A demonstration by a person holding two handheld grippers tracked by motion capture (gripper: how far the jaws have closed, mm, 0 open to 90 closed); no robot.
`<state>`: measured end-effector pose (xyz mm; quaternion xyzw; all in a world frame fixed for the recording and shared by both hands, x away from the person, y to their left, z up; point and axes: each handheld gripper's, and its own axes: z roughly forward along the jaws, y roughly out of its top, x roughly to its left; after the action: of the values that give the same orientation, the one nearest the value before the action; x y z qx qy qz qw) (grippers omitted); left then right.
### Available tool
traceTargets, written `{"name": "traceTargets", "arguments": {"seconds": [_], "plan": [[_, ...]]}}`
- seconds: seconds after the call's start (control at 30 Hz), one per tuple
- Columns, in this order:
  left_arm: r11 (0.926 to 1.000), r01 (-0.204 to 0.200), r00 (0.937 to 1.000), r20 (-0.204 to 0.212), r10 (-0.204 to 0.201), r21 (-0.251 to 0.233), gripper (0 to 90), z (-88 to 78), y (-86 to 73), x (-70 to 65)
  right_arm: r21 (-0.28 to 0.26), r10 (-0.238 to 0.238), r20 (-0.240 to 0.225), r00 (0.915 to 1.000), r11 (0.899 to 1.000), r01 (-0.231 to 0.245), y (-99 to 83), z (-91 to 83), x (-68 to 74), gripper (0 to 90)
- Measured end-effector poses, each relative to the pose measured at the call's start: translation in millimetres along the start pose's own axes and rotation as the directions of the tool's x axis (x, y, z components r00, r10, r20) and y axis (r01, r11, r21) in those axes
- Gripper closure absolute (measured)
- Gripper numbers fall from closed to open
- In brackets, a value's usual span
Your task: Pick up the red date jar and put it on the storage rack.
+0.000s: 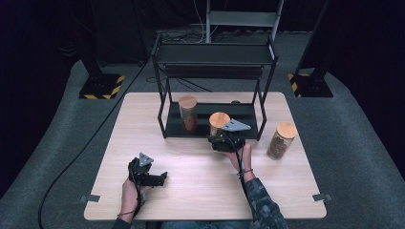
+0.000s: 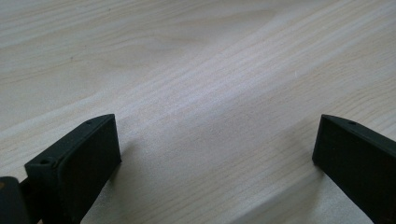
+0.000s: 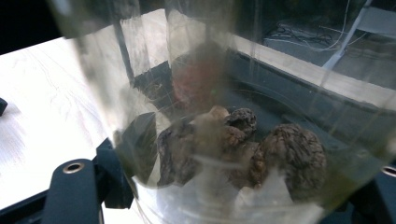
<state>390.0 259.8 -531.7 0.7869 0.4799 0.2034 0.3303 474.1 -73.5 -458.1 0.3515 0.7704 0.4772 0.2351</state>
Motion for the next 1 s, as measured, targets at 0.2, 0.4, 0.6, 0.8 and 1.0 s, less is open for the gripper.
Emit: {"name": "traceTargets", "arguments": {"seconds": [0.2,0.4,0.6,0.8,1.0], "plan": [[1.0000,0.000,1.0000,0.000,0.000,0.001,0.0,-0.1,0.1,0.0,0.007,-0.008,0.001,1.0000,1.000,0.008,1.5,4.3,-1.0,24.9],[1.0000,0.000,1.0000,0.000,0.000,0.001,0.0,-0.1,0.1,0.1,0.005,-0.004,0.002,1.0000,1.000,0.004,1.6,6.9,-3.2,24.9],[1.0000,0.000,1.0000,0.001,0.000,0.001,0.0,0.0,0.1,0.1,0.007,-0.006,0.009,0.9999,1.000,0.006,4.6,11.9,-5.3,24.9],[1.0000,-0.002,1.0000,0.002,0.002,0.002,0.0,-0.1,0.1,0.2,0.015,-0.011,0.013,0.9999,1.000,0.011,5.7,17.1,-6.3,24.9],[1.0000,-0.001,1.0000,0.002,0.001,0.001,0.0,0.0,0.1,0.2,0.016,-0.012,0.022,0.9997,1.000,0.012,5.9,23.1,-8.2,24.9]]}}
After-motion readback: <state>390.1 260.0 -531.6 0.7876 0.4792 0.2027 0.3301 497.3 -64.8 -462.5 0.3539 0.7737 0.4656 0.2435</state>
